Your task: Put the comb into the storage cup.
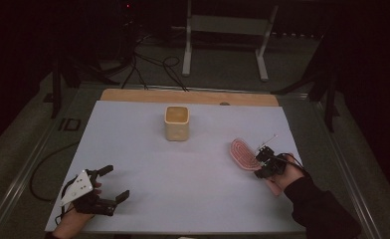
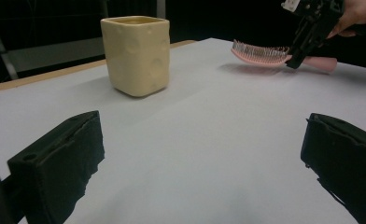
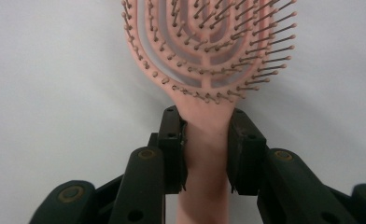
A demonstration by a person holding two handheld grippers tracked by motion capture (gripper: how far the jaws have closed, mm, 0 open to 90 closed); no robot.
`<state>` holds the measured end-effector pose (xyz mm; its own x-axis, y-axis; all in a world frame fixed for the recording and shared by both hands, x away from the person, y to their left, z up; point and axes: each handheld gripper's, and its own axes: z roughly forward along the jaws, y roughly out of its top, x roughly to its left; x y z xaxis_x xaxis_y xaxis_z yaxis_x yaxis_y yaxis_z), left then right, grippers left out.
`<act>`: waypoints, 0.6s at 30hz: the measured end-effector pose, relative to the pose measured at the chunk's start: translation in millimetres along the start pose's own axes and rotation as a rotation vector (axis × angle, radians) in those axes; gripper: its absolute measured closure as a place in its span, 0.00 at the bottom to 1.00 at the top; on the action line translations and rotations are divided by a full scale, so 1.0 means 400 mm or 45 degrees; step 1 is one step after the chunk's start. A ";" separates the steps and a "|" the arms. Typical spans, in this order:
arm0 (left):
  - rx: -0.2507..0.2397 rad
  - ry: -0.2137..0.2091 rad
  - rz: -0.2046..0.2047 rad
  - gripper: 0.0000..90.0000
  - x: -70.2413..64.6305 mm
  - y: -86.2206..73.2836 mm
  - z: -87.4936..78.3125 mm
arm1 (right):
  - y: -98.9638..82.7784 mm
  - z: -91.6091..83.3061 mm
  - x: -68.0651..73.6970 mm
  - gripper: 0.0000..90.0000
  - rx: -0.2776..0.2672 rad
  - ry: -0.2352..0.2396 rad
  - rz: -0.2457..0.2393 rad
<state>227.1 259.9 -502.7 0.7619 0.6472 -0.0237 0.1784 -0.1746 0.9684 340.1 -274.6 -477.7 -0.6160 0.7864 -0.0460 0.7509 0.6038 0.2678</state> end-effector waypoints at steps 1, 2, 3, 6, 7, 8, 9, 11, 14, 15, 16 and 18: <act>-0.001 0.001 0.000 0.00 0.000 0.000 0.000 | 0.001 -0.003 0.002 0.78 -0.022 -0.002 0.003; -0.002 0.001 -0.001 0.00 0.000 0.000 0.000 | 0.002 -0.004 0.004 0.78 -0.030 0.007 0.001; -0.003 0.003 -0.002 0.00 0.000 0.000 -0.001 | 0.003 -0.006 0.007 0.78 -0.044 0.006 -0.005; -0.003 0.002 -0.001 0.00 0.000 0.000 0.000 | 0.006 -0.012 0.015 0.78 -0.087 0.019 -0.007; -0.003 0.002 -0.001 0.00 0.000 0.000 0.000 | 0.008 -0.015 0.019 0.78 -0.097 0.024 -0.012; -0.002 0.001 -0.002 0.00 -0.001 0.000 0.000 | 0.010 -0.017 0.023 0.78 -0.100 0.021 -0.024; -0.001 0.001 0.001 0.00 0.000 0.000 0.000 | 0.012 -0.020 0.026 0.78 -0.119 0.019 -0.024; 0.000 0.001 0.000 0.00 0.000 0.000 0.000 | 0.017 -0.025 0.032 0.78 -0.138 0.041 -0.040; -0.001 0.000 0.000 0.00 0.000 0.000 0.000 | 0.025 -0.033 0.042 0.78 -0.182 0.055 -0.047; 0.000 0.001 0.001 0.00 0.000 0.000 0.000 | 0.029 -0.036 0.046 0.78 -0.198 0.057 -0.048; -0.001 0.000 0.000 0.00 0.000 0.000 0.000 | 0.032 -0.039 0.050 0.78 -0.214 0.057 -0.060; -0.001 0.000 0.000 0.00 0.000 0.000 0.000 | 0.041 -0.046 0.055 0.78 -0.248 0.069 -0.060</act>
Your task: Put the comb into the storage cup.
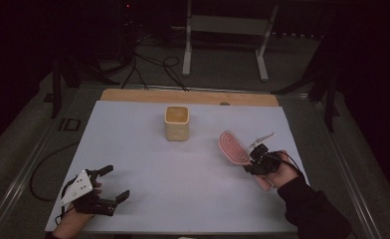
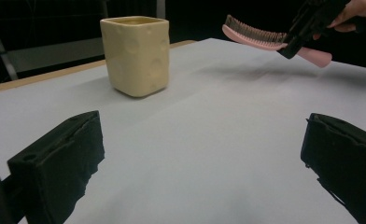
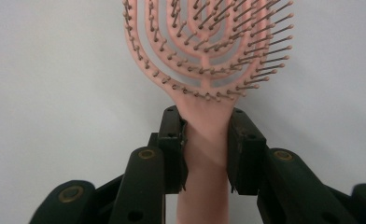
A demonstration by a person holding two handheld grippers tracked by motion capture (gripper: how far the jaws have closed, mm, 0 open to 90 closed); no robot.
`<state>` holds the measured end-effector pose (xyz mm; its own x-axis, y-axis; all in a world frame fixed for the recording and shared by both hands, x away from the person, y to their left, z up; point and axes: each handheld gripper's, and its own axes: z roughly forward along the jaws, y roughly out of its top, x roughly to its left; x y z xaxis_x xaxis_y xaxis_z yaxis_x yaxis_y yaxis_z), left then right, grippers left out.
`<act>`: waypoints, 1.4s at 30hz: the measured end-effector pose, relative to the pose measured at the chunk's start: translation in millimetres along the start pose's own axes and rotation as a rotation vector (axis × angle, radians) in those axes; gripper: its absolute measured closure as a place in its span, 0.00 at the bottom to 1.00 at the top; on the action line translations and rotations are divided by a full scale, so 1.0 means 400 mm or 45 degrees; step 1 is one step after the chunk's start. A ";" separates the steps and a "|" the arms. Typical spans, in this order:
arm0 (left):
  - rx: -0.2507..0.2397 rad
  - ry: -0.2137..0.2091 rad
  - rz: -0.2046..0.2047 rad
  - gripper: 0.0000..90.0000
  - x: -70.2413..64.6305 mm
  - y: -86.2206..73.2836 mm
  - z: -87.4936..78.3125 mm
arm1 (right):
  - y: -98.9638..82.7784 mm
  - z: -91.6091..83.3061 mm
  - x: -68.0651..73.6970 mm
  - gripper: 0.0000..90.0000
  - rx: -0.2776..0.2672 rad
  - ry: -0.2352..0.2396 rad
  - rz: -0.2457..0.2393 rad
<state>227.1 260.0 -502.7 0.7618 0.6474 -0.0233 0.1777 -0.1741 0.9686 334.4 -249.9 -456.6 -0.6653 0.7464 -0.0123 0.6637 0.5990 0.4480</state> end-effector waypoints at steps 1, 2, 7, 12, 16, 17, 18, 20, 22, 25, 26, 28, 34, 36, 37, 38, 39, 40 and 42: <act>0.000 0.000 0.000 0.00 0.000 0.000 0.000 | 0.005 -0.003 0.004 0.78 -0.022 -0.006 -0.004; -0.001 -0.001 0.000 0.00 0.000 0.000 0.000 | 0.011 -0.005 0.006 0.78 -0.037 -0.003 -0.004; -0.001 -0.001 -0.002 0.00 0.000 0.000 0.000 | 0.040 -0.018 0.024 0.78 -0.125 0.022 -0.033; -0.001 -0.002 -0.004 0.00 0.001 0.000 0.001 | 0.074 -0.032 0.051 0.78 -0.224 0.010 -0.083; -0.002 -0.001 -0.010 0.00 0.001 -0.001 0.001 | 0.104 -0.049 0.072 0.78 -0.312 0.026 -0.130; -0.002 -0.001 -0.010 0.00 0.001 -0.001 0.001 | 0.111 -0.052 0.077 0.78 -0.332 0.033 -0.140; -0.002 -0.001 -0.011 0.00 0.001 -0.001 0.001 | 0.118 -0.056 0.083 0.78 -0.366 0.028 -0.145; -0.002 -0.002 -0.011 0.00 0.000 -0.001 0.001 | 0.132 -0.062 0.094 0.78 -0.406 0.049 -0.155; -0.003 -0.001 -0.012 0.00 0.001 -0.001 0.001 | 0.148 -0.066 0.104 0.78 -0.444 0.055 -0.166; -0.002 -0.002 -0.011 0.00 0.000 -0.001 0.001 | 0.167 -0.070 0.114 0.78 -0.490 0.061 -0.180; -0.002 -0.002 -0.014 0.00 0.000 -0.001 0.001 | 0.174 -0.071 0.117 0.78 -0.493 0.070 -0.187; -0.002 -0.002 -0.014 0.00 0.000 -0.001 0.001 | 0.189 -0.074 0.127 0.78 -0.525 0.061 -0.194; -0.002 -0.002 -0.015 0.00 0.001 -0.001 0.001 | 0.242 -0.081 0.143 0.78 -0.630 0.048 -0.190; -0.001 -0.002 -0.015 0.00 0.001 -0.002 0.002 | 0.261 -0.085 0.148 0.78 -0.679 0.038 -0.176; -0.002 -0.003 -0.016 0.00 0.002 -0.002 0.002 | 0.271 -0.086 0.149 0.78 -0.702 0.042 -0.169; -0.001 -0.002 -0.015 0.00 0.002 -0.002 0.002 | 0.280 -0.088 0.149 0.78 -0.727 0.046 -0.169; -0.002 -0.003 -0.015 0.00 0.002 -0.002 0.002 | 0.289 -0.089 0.150 0.78 -0.751 0.042 -0.150; -0.002 -0.003 -0.017 0.00 0.002 -0.002 0.001 | 0.299 -0.089 0.151 0.78 -0.766 0.037 -0.142; -0.004 -0.002 -0.015 0.00 0.002 -0.002 0.000 | 0.317 -0.091 0.151 0.78 -0.801 0.040 -0.127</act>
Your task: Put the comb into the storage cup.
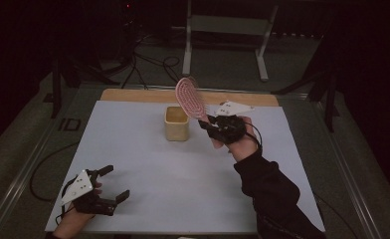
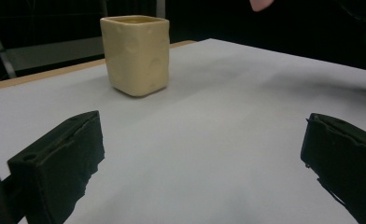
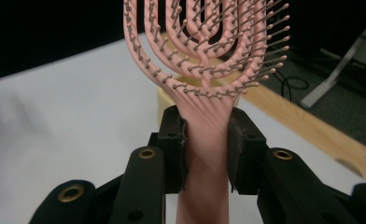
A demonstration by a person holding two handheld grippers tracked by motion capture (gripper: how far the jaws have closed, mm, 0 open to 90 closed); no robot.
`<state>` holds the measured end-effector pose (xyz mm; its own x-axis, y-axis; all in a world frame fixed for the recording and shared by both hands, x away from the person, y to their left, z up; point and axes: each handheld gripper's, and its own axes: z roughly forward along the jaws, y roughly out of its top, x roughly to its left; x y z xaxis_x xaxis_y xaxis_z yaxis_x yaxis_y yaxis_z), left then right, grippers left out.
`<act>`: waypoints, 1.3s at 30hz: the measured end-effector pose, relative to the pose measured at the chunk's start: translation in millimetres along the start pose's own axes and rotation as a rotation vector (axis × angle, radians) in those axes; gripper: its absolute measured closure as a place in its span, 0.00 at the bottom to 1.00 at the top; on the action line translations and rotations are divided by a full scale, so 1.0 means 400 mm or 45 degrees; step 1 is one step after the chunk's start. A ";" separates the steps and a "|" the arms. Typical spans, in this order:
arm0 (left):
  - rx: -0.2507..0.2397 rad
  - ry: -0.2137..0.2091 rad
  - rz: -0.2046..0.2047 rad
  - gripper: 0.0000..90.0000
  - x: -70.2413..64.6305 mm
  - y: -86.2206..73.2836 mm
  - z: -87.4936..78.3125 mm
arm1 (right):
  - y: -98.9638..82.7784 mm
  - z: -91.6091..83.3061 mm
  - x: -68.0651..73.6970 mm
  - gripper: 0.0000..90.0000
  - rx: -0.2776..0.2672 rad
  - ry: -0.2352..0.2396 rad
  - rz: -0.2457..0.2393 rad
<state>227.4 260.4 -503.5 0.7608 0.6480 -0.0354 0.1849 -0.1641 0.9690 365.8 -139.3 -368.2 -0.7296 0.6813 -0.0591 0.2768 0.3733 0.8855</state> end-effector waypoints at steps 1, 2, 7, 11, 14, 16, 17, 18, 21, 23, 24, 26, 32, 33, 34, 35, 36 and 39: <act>0.000 0.000 -0.001 0.00 0.000 0.000 0.000 | 0.008 0.005 0.000 0.78 -0.012 -0.002 0.004; -0.001 0.001 -0.001 0.00 0.000 0.000 0.000 | 0.016 0.009 0.001 0.78 -0.011 -0.004 0.008; 0.002 0.000 0.003 0.00 0.000 0.000 0.000 | 0.056 0.028 0.004 0.78 -0.067 -0.045 0.008; 0.001 0.001 0.000 0.00 0.000 -0.001 0.000 | 0.084 0.041 0.007 0.78 -0.112 -0.094 0.005; 0.002 0.000 0.000 0.00 0.000 -0.002 0.000 | 0.098 0.056 0.012 0.78 -0.133 -0.120 0.014; 0.004 0.000 0.003 0.00 0.000 -0.001 0.000 | 0.105 0.067 0.014 0.78 -0.148 -0.131 0.011; 0.004 0.000 0.002 0.00 0.000 -0.001 0.000 | 0.108 0.075 0.015 0.78 -0.159 -0.141 0.013; 0.001 0.000 0.000 0.00 0.000 -0.001 -0.001 | 0.111 0.080 0.015 0.78 -0.168 -0.143 0.019; -0.001 0.001 0.001 0.00 0.000 -0.001 -0.002 | 0.118 0.097 0.017 0.78 -0.192 -0.140 0.028; -0.001 0.000 0.001 0.00 0.001 -0.001 -0.002 | 0.123 0.109 0.018 0.78 -0.208 -0.121 0.053; -0.001 0.000 0.001 0.00 0.001 -0.001 -0.002 | 0.123 0.115 0.015 0.78 -0.220 -0.117 0.047; -0.003 -0.001 0.001 0.00 0.001 -0.001 -0.003 | 0.125 0.127 0.009 0.78 -0.234 -0.104 0.055; -0.010 -0.002 -0.003 0.00 0.002 -0.001 -0.005 | 0.129 0.164 -0.002 0.78 -0.285 -0.098 0.086; -0.010 -0.002 -0.004 0.00 0.002 -0.001 -0.004 | 0.129 0.164 -0.002 0.78 -0.285 -0.098 0.086; -0.010 -0.003 -0.003 0.00 0.002 -0.001 -0.004 | 0.132 0.175 -0.004 0.78 -0.303 -0.078 0.095; -0.010 -0.003 -0.003 0.00 0.002 -0.001 -0.004 | 0.133 0.179 -0.005 0.78 -0.310 -0.084 0.094; -0.010 -0.004 -0.003 0.00 0.002 -0.001 -0.004 | 0.134 0.185 -0.005 0.78 -0.318 -0.075 0.094; -0.012 -0.004 -0.004 0.00 0.002 -0.001 -0.005 | 0.138 0.197 -0.005 0.78 -0.338 -0.069 0.090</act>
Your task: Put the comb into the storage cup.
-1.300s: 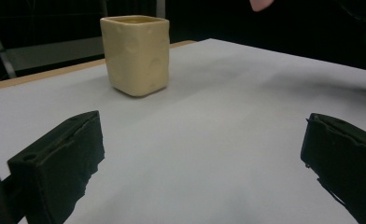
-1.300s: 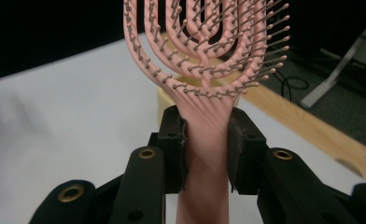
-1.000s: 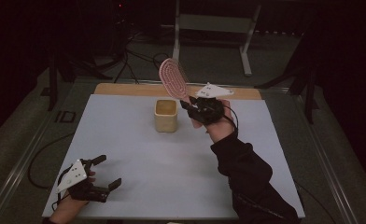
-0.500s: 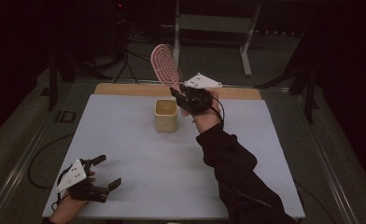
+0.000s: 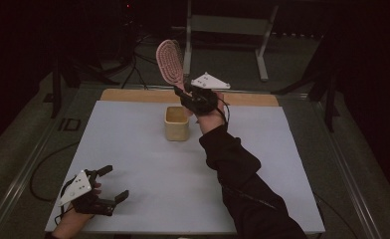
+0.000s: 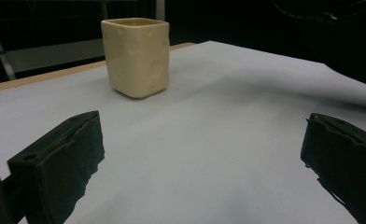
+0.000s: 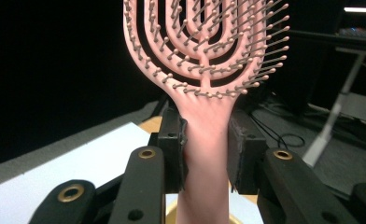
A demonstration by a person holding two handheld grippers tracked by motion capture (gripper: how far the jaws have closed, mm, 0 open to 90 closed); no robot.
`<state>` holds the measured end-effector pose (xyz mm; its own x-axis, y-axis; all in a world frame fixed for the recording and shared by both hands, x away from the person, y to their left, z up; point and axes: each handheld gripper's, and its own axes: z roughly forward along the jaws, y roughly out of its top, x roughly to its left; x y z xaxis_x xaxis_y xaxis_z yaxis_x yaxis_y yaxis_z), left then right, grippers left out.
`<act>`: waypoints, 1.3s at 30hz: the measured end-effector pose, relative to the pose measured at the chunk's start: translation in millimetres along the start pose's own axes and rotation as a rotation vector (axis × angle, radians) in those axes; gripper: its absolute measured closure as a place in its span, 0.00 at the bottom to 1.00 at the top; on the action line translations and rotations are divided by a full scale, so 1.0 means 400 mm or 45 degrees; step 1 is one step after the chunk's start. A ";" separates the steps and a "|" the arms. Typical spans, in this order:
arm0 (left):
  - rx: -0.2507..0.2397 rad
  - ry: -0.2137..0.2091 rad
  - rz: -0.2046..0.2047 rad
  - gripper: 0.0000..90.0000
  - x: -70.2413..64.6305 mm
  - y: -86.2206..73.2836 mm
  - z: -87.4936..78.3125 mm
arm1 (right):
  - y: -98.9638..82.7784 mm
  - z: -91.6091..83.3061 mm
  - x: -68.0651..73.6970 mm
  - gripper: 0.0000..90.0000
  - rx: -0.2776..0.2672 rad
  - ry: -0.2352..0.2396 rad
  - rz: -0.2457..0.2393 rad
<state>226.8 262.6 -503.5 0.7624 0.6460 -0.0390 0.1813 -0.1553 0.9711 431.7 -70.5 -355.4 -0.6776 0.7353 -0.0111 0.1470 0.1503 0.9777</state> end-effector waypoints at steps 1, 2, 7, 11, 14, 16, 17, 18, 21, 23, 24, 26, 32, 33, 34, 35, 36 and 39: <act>0.000 0.001 0.000 0.00 0.000 0.000 0.000 | 0.001 0.008 0.000 0.78 -0.008 0.010 -0.004; 0.000 0.001 0.000 0.00 0.000 0.000 0.000 | 0.001 0.008 0.000 0.78 -0.008 0.010 -0.004; -0.004 -0.002 -0.001 0.00 0.002 0.000 -0.001 | 0.000 0.040 0.000 0.78 -0.034 0.028 -0.016; -0.004 -0.008 -0.003 0.00 0.002 0.000 -0.001 | -0.006 0.059 -0.003 0.78 -0.059 0.046 -0.004; -0.005 -0.013 -0.001 0.00 0.001 0.000 -0.001 | -0.018 0.076 -0.005 0.78 -0.056 0.045 0.000; -0.007 -0.014 -0.004 0.00 0.001 0.000 -0.001 | -0.026 0.085 -0.007 0.78 -0.048 0.050 -0.003; -0.008 -0.013 -0.003 0.00 0.001 0.000 -0.002 | -0.033 0.091 -0.007 0.78 -0.049 0.048 -0.006; -0.007 -0.013 -0.002 0.00 0.001 0.000 -0.003 | -0.037 0.095 -0.007 0.78 -0.047 0.040 -0.006; -0.018 -0.011 -0.006 0.00 0.002 0.001 -0.003 | -0.055 0.110 -0.009 0.78 -0.038 0.043 -0.004; -0.020 -0.012 -0.007 0.00 0.002 0.001 -0.004 | -0.066 0.118 -0.010 0.78 -0.034 0.047 0.000; -0.021 -0.011 -0.006 0.00 0.002 0.001 -0.004 | -0.072 0.122 -0.012 0.78 -0.033 0.048 0.000; -0.021 -0.013 -0.008 0.00 0.002 0.001 -0.004 | -0.086 0.130 -0.017 0.78 -0.029 0.051 0.006; -0.020 -0.015 -0.014 0.00 0.003 0.001 -0.002 | -0.110 0.139 -0.025 0.78 -0.024 0.049 0.004; -0.021 -0.014 -0.014 0.00 0.003 0.000 -0.001 | -0.113 0.141 -0.028 0.78 -0.026 0.054 0.009; -0.018 -0.015 -0.015 0.00 0.003 0.000 -0.002 | -0.117 0.141 -0.031 0.78 -0.025 0.056 0.015; -0.018 -0.015 -0.016 0.00 0.003 0.000 -0.002 | -0.121 0.142 -0.033 0.78 -0.026 0.055 0.016; -0.018 -0.014 -0.017 0.00 0.003 0.000 -0.002 | -0.125 0.142 -0.034 0.78 -0.024 0.055 0.022; -0.019 -0.014 -0.018 0.00 0.004 0.000 -0.002 | -0.131 0.142 -0.034 0.78 -0.024 0.057 0.023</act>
<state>227.5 264.3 -503.4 0.7663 0.6401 -0.0556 0.1834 -0.1350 0.9737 474.2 -50.7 -418.6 -0.7068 0.7073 0.0156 0.1465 0.1247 0.9813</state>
